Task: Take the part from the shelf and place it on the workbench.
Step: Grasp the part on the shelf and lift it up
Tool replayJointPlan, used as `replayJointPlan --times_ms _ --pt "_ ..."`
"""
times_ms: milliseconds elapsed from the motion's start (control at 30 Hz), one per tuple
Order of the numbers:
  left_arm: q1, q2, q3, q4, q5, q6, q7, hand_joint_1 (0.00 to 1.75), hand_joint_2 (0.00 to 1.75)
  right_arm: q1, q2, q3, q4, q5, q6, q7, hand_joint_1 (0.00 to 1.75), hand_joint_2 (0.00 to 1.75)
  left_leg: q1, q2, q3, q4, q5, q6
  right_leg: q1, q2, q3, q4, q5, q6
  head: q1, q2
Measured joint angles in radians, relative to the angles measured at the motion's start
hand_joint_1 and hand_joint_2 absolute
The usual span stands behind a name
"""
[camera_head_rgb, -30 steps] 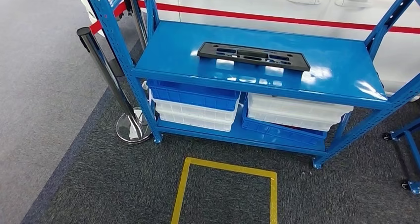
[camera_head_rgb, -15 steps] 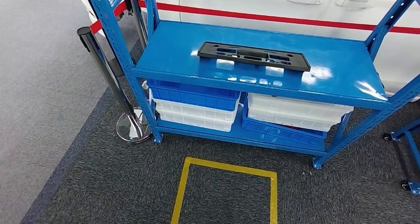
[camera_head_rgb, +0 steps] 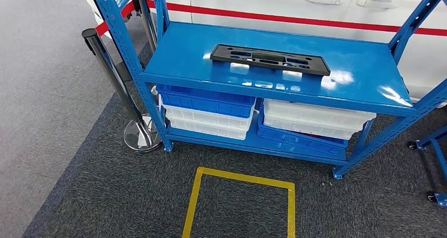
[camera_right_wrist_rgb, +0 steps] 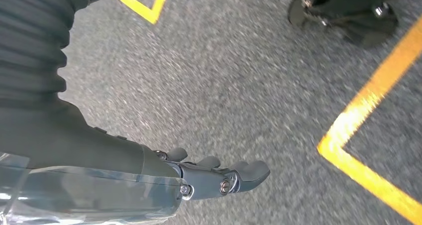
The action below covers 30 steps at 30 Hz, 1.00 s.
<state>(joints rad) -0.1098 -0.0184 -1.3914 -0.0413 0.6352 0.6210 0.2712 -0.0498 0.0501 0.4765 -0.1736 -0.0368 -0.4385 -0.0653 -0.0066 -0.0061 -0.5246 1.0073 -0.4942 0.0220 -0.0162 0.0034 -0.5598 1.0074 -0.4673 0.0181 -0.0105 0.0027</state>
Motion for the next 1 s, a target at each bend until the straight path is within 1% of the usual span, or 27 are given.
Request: replayJointPlan --times_ms 33,100,167,267,333,467,567,733,833,900,1000 --pt "-0.002 0.006 0.001 0.007 0.003 0.0 -0.003 0.0 1.75 -0.001 -0.004 -0.001 0.0 -0.003 -0.003 -0.007 0.0 1.75 0.0 0.0 0.0 0.0 0.0 0.0 0.0 0.0 0.0 0.0 0.0 0.0 0.0 0.0" --pt "-0.004 0.016 0.001 0.017 0.011 0.0 -0.01 0.0 1.75 -0.002 -0.01 -0.003 0.0 -0.008 -0.007 -0.016 0.0 1.75 0.0 0.0 0.001 0.0 0.0 0.0 0.0 0.0 0.0 0.0 0.0 0.0 0.0 0.0" --pt "-0.01 0.031 0.005 0.025 0.043 0.0 -0.034 0.0 1.75 -0.002 -0.015 -0.006 0.0 -0.017 -0.011 -0.028 0.0 1.75 0.0 0.0 0.001 0.0 0.0 0.0 0.0 0.0 0.0 0.0 0.0 0.0 0.0 0.0" --pt "-0.026 0.072 0.032 0.032 0.157 0.0 -0.114 0.0 1.75 -0.003 -0.02 -0.016 0.001 -0.028 -0.008 -0.038 0.0 1.75 0.0 0.0 0.001 0.0 0.0 0.0 0.0 0.0 0.0 0.0 0.0 0.0 0.0 0.0" --pt "-0.034 0.102 0.056 0.034 0.238 0.0 -0.151 0.0 1.75 -0.003 -0.02 -0.019 0.002 -0.031 -0.002 -0.035 0.0 1.75 0.0 0.0 0.0 0.0 0.0 0.0 0.0 0.001 0.0 0.0 0.0 0.0 0.0 0.0" --pt "-0.037 0.15 0.088 0.04 0.304 0.0 -0.162 0.0 1.75 -0.002 -0.02 -0.021 0.005 -0.031 0.009 -0.023 0.0 1.75 0.0 0.0 0.001 0.0 0.0 0.0 0.0 0.001 0.0 0.0 0.0 0.0 0.0 0.0" --pt "-0.036 0.171 0.1 0.042 0.313 0.0 -0.159 0.0 1.75 -0.002 -0.02 -0.022 0.005 -0.031 0.016 -0.018 0.0 1.75 0.001 0.0 0.001 -0.001 0.0 -0.001 0.0 0.001 0.0 0.001 0.0 -0.001 0.0 0.0" --pt "-0.036 0.177 0.101 0.042 0.314 0.0 -0.144 0.0 1.75 -0.002 -0.019 -0.022 0.005 -0.03 0.035 -0.014 0.0 1.75 0.0 0.0 0.001 -0.001 0.0 0.0 0.0 0.001 0.0 0.001 0.0 -0.001 0.0 0.0" --pt "-0.036 0.169 0.097 0.042 0.308 0.0 -0.125 0.0 1.75 -0.003 -0.017 -0.022 0.005 -0.028 0.039 -0.052 0.0 1.75 -0.001 0.0 0.001 -0.001 0.0 0.0 -0.001 0.001 0.0 0.0 0.0 -0.001 0.0 0.0" --pt "-0.034 0.153 0.081 0.042 0.285 0.0 -0.101 0.0 1.75 -0.005 -0.013 -0.022 0.005 -0.023 0.033 -0.11 0.0 1.75 -0.001 0.0 0.001 -0.001 0.0 0.0 -0.001 0.001 0.0 0.0 0.0 -0.001 0.0 0.0" --pt "-0.024 0.107 0.025 0.042 0.213 0.0 -0.066 0.0 1.75 -0.02 -0.001 -0.022 -0.004 -0.021 0.024 -0.267 0.0 1.75 -0.001 0.0 0.0 -0.001 0.0 0.0 -0.002 0.001 0.0 0.0 0.0 0.0 0.0 0.0"
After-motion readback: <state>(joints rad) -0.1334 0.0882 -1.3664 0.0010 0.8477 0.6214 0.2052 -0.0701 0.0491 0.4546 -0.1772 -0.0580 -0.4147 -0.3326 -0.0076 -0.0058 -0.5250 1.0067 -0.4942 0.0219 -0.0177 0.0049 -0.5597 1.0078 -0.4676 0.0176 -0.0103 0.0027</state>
